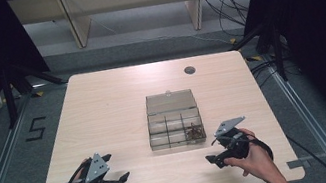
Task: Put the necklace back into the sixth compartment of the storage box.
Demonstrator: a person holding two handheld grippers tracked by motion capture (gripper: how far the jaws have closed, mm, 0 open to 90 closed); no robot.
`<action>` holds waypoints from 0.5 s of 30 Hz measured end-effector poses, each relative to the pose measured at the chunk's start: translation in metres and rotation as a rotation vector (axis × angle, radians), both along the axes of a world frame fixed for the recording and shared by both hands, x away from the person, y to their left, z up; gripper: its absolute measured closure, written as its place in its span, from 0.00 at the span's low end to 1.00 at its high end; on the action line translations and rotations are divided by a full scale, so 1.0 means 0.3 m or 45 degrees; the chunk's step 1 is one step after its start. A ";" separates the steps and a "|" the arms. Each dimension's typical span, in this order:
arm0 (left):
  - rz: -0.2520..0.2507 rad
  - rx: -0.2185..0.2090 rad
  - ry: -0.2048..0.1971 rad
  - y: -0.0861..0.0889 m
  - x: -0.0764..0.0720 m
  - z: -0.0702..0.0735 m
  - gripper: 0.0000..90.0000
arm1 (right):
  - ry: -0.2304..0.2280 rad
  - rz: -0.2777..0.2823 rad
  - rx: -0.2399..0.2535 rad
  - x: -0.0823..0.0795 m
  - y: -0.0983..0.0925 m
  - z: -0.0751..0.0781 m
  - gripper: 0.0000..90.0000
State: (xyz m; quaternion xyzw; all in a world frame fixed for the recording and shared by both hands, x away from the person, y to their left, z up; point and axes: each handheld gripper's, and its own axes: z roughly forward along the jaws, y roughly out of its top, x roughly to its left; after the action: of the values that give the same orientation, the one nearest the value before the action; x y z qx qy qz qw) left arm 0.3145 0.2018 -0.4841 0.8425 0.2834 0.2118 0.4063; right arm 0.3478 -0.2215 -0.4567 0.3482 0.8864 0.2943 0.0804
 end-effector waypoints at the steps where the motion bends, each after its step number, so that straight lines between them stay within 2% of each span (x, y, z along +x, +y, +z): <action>1: 0.003 0.004 0.002 0.000 -0.001 0.001 0.17 | 0.005 -0.007 0.008 -0.004 -0.001 -0.003 0.22; 2: -0.011 0.012 -0.010 0.002 0.002 0.002 0.17 | -0.005 -0.019 0.028 -0.005 -0.001 -0.010 0.22; 5: 0.004 -0.003 0.001 0.000 0.000 0.000 0.17 | 0.006 -0.020 0.004 -0.011 -0.006 -0.013 0.22; 6: 0.001 0.000 -0.002 0.000 0.000 0.000 0.17 | -0.019 -0.025 0.013 -0.012 -0.006 -0.021 0.22; 7: 0.001 -0.001 -0.001 0.000 0.000 0.000 0.17 | 0.003 -0.030 -0.006 -0.015 -0.008 -0.017 0.22; 8: 0.002 0.005 0.001 0.000 -0.001 0.001 0.17 | 0.015 -0.037 0.002 -0.019 -0.007 -0.015 0.22; 9: -0.011 0.016 -0.008 0.002 0.002 0.002 0.17 | 0.015 -0.021 0.014 -0.022 -0.006 -0.016 0.22; 10: -0.012 0.010 -0.006 0.001 0.002 0.002 0.17 | -0.012 -0.037 0.016 -0.024 -0.005 -0.023 0.22; 11: -0.001 0.000 0.002 0.000 0.000 0.001 0.17 | 0.011 -0.041 0.001 -0.027 -0.007 -0.017 0.22; 13: 0.004 0.006 -0.007 0.001 0.000 0.001 0.17 | -0.008 -0.007 0.015 -0.030 -0.010 -0.020 0.22; 14: 0.003 0.007 -0.006 0.001 0.000 0.001 0.17 | 0.001 -0.037 0.030 -0.037 -0.008 -0.023 0.22; 15: 0.000 0.003 0.000 0.000 0.000 0.001 0.17 | -0.001 -0.039 0.032 -0.040 -0.009 -0.023 0.22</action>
State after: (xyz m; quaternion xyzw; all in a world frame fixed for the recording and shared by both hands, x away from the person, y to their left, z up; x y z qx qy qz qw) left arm 0.3144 0.2018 -0.4837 0.8429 0.2831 0.2123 0.4053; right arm 0.3357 -0.2241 -0.4636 0.3626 0.8772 0.3042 0.0807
